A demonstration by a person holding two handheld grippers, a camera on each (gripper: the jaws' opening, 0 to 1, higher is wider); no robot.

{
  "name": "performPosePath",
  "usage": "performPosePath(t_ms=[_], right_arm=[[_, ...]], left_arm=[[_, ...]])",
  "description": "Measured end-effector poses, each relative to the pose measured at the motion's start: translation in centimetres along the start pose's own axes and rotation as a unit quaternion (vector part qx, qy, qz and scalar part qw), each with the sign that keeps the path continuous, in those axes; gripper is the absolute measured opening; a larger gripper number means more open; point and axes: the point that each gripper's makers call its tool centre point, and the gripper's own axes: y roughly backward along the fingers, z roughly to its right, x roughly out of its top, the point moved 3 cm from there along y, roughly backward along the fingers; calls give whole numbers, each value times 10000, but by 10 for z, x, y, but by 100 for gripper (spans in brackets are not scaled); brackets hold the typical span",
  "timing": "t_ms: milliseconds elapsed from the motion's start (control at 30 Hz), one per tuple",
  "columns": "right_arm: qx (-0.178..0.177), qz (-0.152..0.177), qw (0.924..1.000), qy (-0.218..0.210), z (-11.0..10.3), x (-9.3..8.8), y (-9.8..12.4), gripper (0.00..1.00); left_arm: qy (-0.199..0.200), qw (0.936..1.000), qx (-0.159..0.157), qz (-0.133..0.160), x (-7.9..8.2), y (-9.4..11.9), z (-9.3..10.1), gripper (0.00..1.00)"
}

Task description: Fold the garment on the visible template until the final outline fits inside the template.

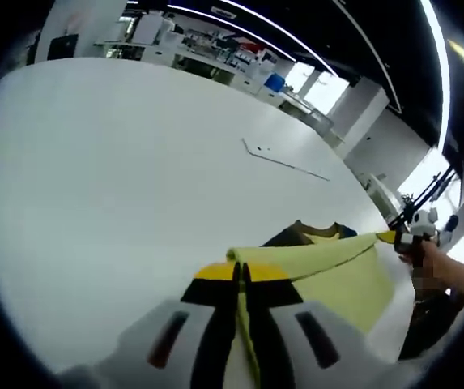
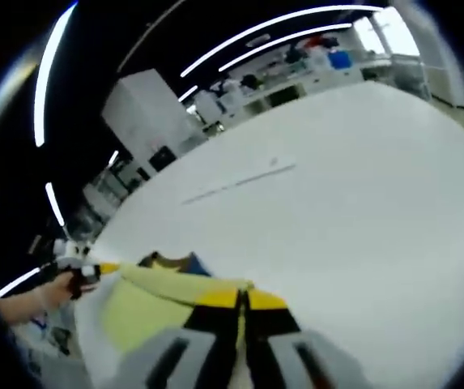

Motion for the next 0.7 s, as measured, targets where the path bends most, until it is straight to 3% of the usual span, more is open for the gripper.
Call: performPosePath(t_ms=[167,300,433,533,600,700], right_arm=[[32,-75,9997,251,-1,-3,3,1],[43,-132,9986,516,-4,-5,9,15],[83,-135,9966,803,-8,-4,15,31],[217,-142,9946,1002,-15,-5,18,51],[259,-150,9920,1228,-21,-7,22,64],[364,-193,9881,1482,-28,-10,26,75]], left_arm=[[-173,9997,-154,-9,2,3,4,2],[-228,9995,-228,42,6,8,8,17],[-536,9974,-484,74,9,17,20,30],[-872,9932,-776,44,9,20,28,48],[-1079,9896,-945,-80,3,24,35,67],[-1513,9817,-1134,-221,-5,28,44,84]])
